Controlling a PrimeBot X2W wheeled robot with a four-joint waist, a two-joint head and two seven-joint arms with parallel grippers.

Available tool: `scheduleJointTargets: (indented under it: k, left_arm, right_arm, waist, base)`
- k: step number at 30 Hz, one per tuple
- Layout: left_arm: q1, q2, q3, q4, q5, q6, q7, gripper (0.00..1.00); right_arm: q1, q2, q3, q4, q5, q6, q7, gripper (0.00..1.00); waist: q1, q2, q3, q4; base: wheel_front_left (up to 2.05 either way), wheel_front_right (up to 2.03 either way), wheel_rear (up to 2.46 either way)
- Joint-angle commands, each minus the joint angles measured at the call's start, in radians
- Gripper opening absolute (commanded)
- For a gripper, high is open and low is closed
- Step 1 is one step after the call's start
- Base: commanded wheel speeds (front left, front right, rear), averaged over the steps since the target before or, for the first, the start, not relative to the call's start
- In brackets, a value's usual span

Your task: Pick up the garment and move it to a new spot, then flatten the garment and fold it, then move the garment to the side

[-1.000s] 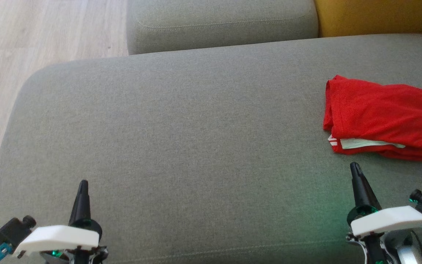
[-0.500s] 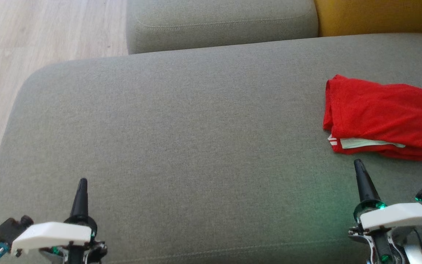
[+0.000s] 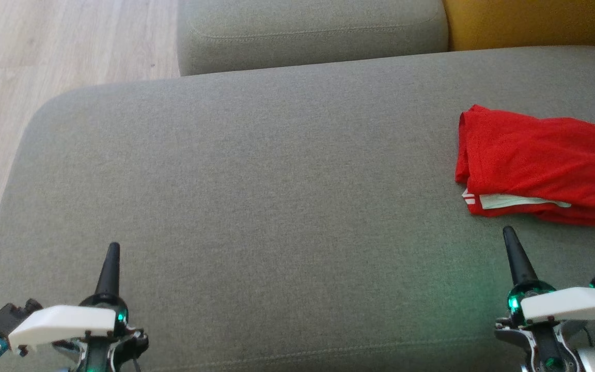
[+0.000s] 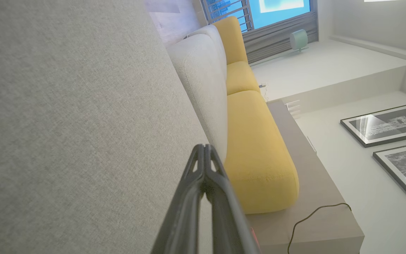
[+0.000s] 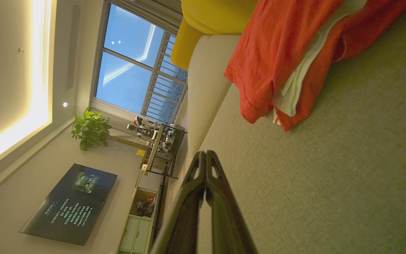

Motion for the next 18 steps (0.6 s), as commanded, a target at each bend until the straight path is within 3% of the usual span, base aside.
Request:
scheduleJointTargets:
  k: [1,18]
  left_arm:
    - [-0.060,0.015,0.033,-0.027,-0.033,-0.007,0.011,0.00]
    - [-0.092,0.015,0.058,-0.003,-0.206,-0.018,0.062,0.00]
  right_arm:
    - [-0.064,-0.015,0.008,-0.029,0.040,0.000,0.009,0.00]
    - [-0.079,-0.015,-0.008,-0.016,0.246,0.000,0.060,0.00]
  waist:
    - [0.0000,0.0000,0.000,0.000]
    - [0.0000,0.0000,0.002,-0.001]
  base:
    - [0.00,0.00,0.00]
    - [0.00,0.00,0.00]
